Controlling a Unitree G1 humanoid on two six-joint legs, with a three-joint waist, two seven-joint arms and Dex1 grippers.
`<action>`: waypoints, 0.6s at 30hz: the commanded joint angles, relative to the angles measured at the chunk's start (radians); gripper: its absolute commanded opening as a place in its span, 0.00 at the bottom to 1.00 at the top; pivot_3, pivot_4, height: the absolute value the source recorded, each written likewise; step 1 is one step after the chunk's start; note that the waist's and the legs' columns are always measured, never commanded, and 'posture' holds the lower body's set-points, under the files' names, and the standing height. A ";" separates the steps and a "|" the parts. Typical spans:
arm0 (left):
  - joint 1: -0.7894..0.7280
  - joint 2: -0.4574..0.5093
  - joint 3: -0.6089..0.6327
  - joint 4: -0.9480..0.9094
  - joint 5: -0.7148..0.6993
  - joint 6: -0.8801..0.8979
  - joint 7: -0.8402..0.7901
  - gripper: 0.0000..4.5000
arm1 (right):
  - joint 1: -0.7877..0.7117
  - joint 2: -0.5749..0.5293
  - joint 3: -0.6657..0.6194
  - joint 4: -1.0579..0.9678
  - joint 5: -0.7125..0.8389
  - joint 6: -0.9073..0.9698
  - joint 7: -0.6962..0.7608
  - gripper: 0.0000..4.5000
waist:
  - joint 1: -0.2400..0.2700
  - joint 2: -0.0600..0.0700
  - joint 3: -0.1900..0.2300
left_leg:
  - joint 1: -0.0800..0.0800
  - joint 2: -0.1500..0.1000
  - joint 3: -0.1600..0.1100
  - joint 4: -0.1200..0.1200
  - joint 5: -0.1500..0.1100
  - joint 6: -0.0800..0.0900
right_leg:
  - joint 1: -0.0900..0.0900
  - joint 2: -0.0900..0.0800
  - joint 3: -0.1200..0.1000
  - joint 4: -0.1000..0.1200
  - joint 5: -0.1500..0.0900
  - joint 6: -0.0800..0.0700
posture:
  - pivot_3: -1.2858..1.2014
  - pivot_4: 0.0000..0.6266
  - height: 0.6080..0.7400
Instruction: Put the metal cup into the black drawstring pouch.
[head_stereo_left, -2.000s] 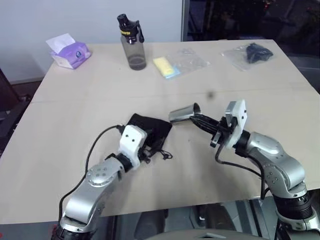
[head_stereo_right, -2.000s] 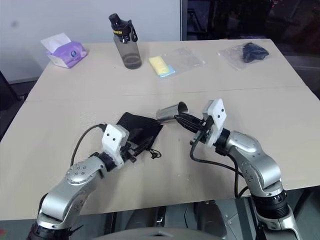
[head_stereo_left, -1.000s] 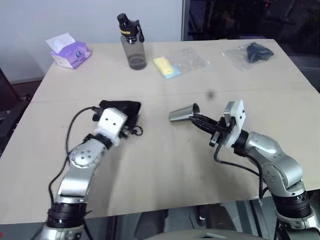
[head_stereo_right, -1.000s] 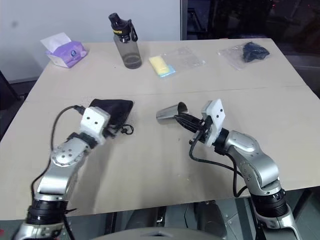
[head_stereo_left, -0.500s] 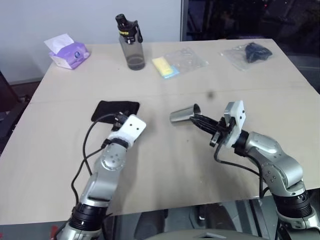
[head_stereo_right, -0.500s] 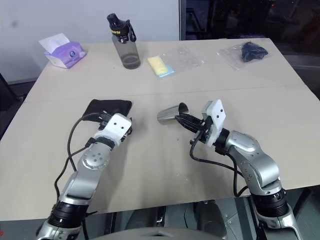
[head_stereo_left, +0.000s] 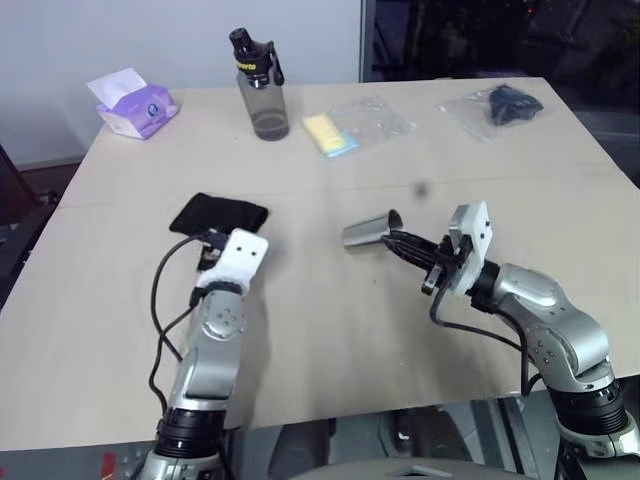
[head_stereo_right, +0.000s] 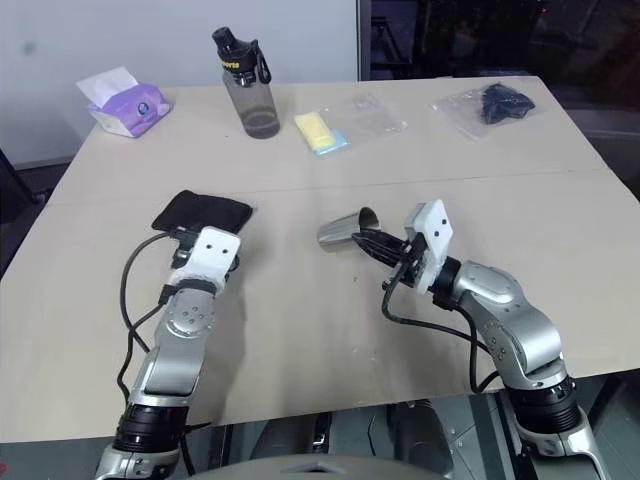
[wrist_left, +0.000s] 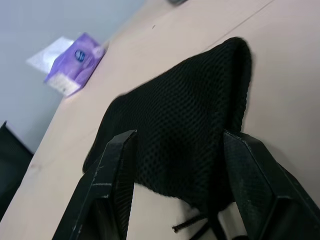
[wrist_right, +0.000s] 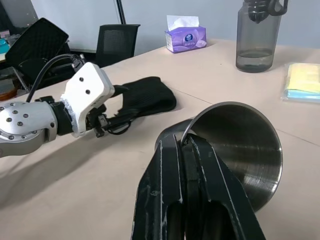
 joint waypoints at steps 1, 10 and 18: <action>-0.005 -0.001 0.031 0.003 -0.007 -0.019 0.012 0.60 | -0.013 0.001 -0.017 -0.022 0.004 -0.023 0.004 0.00 | 0.000 0.000 0.000 | 0.000 0.000 0.000 0.000 0.000 0.000 | 0.000 0.000 0.000 0.000 0.000 0.000 | 0.52 0.24 1.00; -0.053 0.020 0.033 0.126 -0.036 -0.047 -0.031 0.49 | -0.008 0.003 -0.014 -0.024 -0.008 -0.026 0.003 0.00 | 0.000 0.000 0.000 | 0.000 0.000 0.001 0.000 0.000 0.000 | 0.000 0.000 0.000 0.000 0.000 0.000 | 0.52 0.24 1.00; -0.095 -0.014 0.092 0.171 -0.117 -0.019 -0.051 0.01 | 0.001 0.006 -0.017 -0.032 -0.018 -0.029 -0.005 0.00 | 0.013 0.004 -0.005 | 0.006 -0.002 0.000 0.001 0.000 0.000 | 0.007 -0.001 -0.003 0.000 -0.003 -0.001 | 0.52 0.24 1.00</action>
